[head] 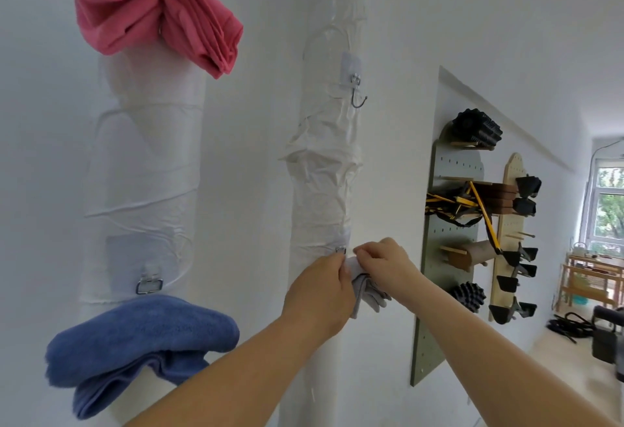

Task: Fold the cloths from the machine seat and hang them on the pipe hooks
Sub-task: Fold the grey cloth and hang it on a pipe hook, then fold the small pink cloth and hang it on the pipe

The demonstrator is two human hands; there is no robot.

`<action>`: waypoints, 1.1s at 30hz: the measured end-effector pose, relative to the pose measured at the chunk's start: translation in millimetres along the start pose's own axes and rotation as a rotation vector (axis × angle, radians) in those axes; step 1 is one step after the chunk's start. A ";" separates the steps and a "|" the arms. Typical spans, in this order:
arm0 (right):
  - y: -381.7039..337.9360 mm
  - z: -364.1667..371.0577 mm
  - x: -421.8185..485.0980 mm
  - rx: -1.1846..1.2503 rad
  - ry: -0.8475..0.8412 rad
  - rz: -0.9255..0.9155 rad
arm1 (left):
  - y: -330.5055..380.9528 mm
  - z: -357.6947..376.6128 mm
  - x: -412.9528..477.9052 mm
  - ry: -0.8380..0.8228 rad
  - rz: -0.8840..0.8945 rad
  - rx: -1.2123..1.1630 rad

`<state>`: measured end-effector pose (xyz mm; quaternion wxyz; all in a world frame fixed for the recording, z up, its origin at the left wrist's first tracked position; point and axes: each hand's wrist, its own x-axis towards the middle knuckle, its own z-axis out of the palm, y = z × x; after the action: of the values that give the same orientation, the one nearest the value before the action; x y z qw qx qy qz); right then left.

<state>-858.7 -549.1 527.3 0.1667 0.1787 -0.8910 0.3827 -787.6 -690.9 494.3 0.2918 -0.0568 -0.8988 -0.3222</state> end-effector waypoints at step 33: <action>41.4 109.7 -627.3 0.231 0.165 1.079 | -52.2 53.2 -529.9 -1.045 -0.175 -0.438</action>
<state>-342.3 -484.0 158.0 -0.0044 -0.3161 -0.7926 0.5215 -392.5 -653.8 135.4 -0.2374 -0.1932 -0.8374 -0.4529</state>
